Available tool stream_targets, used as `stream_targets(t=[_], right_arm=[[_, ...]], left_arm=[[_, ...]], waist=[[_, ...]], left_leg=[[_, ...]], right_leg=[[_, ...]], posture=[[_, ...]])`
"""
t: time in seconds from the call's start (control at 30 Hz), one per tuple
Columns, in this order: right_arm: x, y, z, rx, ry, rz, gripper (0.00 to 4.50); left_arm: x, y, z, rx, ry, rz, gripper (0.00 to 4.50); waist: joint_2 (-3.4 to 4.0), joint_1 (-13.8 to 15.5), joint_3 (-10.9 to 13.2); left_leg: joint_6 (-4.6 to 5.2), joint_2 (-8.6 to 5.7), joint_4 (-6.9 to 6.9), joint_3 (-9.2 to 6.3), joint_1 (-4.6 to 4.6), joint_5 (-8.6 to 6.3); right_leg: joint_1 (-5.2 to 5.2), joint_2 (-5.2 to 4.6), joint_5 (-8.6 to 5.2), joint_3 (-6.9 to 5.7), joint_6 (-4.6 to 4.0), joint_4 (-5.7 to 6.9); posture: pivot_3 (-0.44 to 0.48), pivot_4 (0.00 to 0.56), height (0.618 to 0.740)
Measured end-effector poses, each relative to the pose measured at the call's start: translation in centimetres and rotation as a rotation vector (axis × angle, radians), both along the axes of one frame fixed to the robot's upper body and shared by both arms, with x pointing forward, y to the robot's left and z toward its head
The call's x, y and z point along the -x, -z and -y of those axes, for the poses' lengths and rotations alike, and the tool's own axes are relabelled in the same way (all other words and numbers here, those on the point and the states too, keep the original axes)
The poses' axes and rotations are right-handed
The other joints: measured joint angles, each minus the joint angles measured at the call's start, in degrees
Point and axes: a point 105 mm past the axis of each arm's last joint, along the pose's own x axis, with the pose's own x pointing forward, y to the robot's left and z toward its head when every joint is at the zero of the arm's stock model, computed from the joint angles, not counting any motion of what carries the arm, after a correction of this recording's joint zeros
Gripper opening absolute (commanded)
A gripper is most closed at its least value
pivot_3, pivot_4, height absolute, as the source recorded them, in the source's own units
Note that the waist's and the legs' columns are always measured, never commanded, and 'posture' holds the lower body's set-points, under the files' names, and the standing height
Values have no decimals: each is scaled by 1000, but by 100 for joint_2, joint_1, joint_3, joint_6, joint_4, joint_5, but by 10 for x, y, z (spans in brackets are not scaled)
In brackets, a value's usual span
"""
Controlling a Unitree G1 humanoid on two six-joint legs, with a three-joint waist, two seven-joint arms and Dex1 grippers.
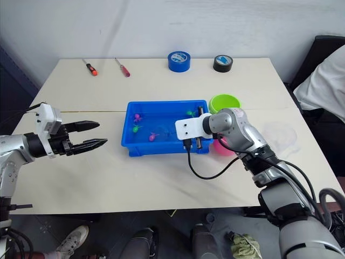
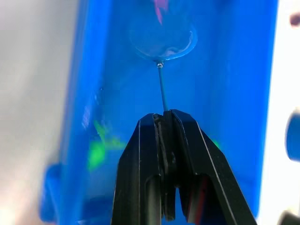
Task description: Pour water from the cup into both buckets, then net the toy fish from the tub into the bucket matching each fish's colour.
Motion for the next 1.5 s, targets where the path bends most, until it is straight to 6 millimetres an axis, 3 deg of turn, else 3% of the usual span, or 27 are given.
stream_targets(t=[0.23,0.4,0.67,0.87,1.03,1.13,1.33,1.5], right_arm=[[17,4,-14,-243,119,-284,0],[11,1,-7,-388,266,-426,0],[14,-9,5,-525,365,-575,0],[13,-17,16,-544,389,-582,0],[16,-38,37,-584,393,-531,0],[18,-44,37,-600,372,-523,0],[26,-38,42,-608,369,-523,0],[41,-33,62,-616,381,-517,0]], left_arm=[[1,2,0,1,-1,-9,3583],[1,2,0,3,0,-11,3583],[-2,-7,2,6,10,14,3583],[-5,-13,6,4,30,31,3583],[-10,-18,8,7,45,40,3583],[-13,-19,10,2,59,41,3583],[-16,-21,16,1,86,48,3583],[-21,-21,21,-2,122,38,3583]], waist=[[0,6,0],[0,14,0],[0,14,0],[0,18,0],[0,14,0],[0,12,0],[0,29,0],[0,74,0]], left_leg=[[-1,1,0,-3,0,-1],[-2,0,-6,-3,-1,-1],[-2,0,-18,1,-11,-1],[-2,-1,-20,3,-17,-1],[-2,0,-27,8,-27,-1],[-2,0,-26,12,-40,-1],[-2,0,2,6,-93,1],[2,-10,18,10,-96,-1]], right_leg=[[0,-1,0,-1,-1,2],[-2,-4,-1,-1,-3,-5],[-20,-4,-2,1,-3,-9],[-26,-4,-2,2,-3,-12],[-40,-2,-2,5,-3,-14],[-57,-1,-1,7,-3,-6],[-101,-2,-1,-7,-3,12],[-96,-4,-1,-6,-2,12]], posture=[[0,150,734],[0,150,734],[0,150,734],[0,150,734],[0,150,734],[0,150,734],[0,150,734],[0,150,734]])
